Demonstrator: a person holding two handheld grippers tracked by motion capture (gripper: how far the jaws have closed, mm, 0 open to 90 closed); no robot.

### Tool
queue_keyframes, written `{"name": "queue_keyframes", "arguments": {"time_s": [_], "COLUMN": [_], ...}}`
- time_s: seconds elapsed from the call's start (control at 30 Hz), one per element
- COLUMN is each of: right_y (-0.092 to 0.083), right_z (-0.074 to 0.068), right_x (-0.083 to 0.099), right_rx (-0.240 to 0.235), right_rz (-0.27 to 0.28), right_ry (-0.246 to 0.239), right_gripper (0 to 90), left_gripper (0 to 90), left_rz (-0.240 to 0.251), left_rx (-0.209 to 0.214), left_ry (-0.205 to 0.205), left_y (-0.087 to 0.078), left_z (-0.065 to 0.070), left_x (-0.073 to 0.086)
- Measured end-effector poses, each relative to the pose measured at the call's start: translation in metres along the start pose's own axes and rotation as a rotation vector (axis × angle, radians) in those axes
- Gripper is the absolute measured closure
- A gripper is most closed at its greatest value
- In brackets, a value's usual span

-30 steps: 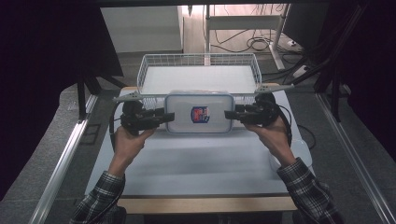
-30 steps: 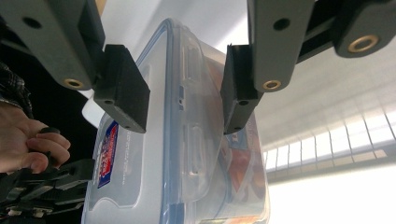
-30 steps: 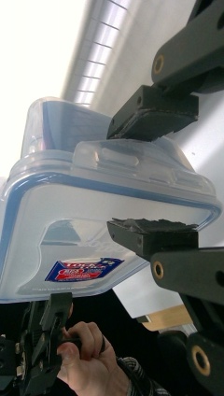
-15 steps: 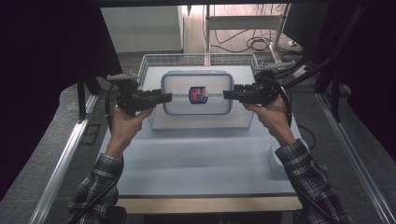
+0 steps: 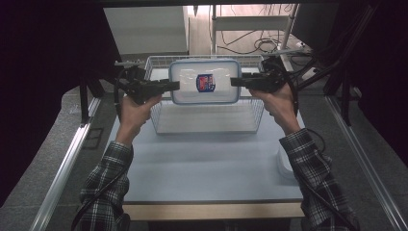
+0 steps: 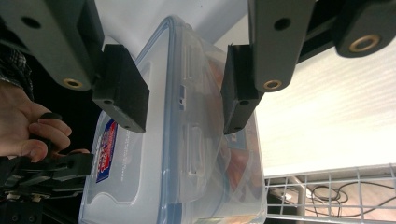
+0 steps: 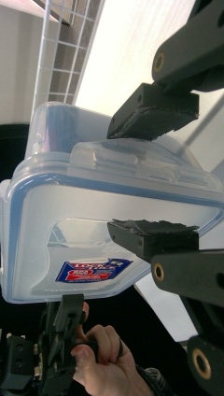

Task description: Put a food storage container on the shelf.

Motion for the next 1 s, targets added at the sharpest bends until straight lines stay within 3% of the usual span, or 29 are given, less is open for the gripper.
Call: {"name": "queue_keyframes", "arguments": {"time_s": [0.27,0.4,0.73,0.9,1.0], "right_y": [0.009,0.012,0.016,0.019,0.023], "right_z": [0.017,0.024,0.026,0.026,0.027], "right_x": [-0.002,0.001,0.0,0.0,0.0], "right_rx": [0.016,0.005,0.014,0.031,0.04], "right_rz": [-0.005,0.002,-0.008,-0.016,-0.018], "right_ry": [0.028,0.039,0.037,0.043,0.058], "right_gripper": [48.8,48.5,45.9,42.6,40.1], "left_gripper": [51.5,51.4,49.7,47.9,51.9], "left_rz": [-0.013,0.005,0.05,0.058,0.043], "left_rx": [-0.018,-0.014,-0.016,-0.05,-0.111], "left_ry": [-0.027,-0.037,-0.033,-0.015,0.015], "left_y": [0.013,0.016,0.018,0.02,0.024], "left_z": [-0.01,-0.013,-0.015,-0.015,-0.015], "left_x": [-0.011,-0.012,-0.01,-0.009,-0.007]}}
Point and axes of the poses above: each handheld gripper's, and its own axes: y roughly forward along the jaws, x roughly out of its underside, z roughly to its right, the point moved 4 cm from there along y, roughly forward along the jaws, and after that the axes turned 12 degrees about -y, right-handed, at the moved point
